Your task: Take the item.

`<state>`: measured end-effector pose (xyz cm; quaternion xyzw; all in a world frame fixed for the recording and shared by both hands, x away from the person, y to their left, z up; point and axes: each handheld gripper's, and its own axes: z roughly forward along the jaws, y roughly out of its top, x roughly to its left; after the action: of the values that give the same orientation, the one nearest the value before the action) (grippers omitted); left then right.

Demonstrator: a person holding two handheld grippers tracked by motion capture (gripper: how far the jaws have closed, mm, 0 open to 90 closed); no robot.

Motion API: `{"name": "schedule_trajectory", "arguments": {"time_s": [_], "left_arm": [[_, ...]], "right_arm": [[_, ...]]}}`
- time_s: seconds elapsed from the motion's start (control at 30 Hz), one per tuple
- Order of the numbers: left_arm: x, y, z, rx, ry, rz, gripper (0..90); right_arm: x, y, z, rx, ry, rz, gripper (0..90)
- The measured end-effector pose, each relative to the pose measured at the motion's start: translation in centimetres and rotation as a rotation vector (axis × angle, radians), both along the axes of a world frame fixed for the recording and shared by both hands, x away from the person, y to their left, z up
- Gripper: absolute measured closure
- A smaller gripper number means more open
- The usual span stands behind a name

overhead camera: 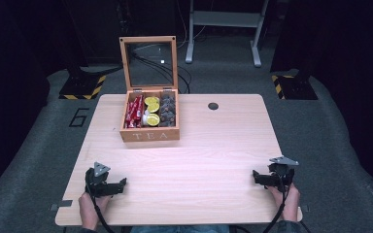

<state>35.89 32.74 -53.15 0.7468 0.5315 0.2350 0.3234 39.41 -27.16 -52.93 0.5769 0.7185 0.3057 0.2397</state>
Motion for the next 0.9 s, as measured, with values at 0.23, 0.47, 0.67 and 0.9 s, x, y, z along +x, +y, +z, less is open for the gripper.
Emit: {"name": "schedule_trajectory", "arguments": {"time_s": [0.23,0.47,0.67,0.9], "left_arm": [[0.03,0.07,0.0,-0.003,0.003,0.012,5.0],[0.08,0.13,0.0,0.0,0.001,0.008,4.9],[0.11,0.09,-0.01,0.0,0.001,0.012,4.6],[0.35,0.09,0.17,0.007,0.019,-0.019,4.5]], "right_arm": [[-0.11,-0.05,-0.01,-0.007,-0.003,-0.013,0.0],[-0.03,0.0,0.04,-0.009,0.003,-0.017,0.0],[-0.03,0.16,0.09,-0.019,0.001,-0.017,0.0],[-0.02,0.19,0.09,-0.017,0.001,-0.016,0.0]]}}
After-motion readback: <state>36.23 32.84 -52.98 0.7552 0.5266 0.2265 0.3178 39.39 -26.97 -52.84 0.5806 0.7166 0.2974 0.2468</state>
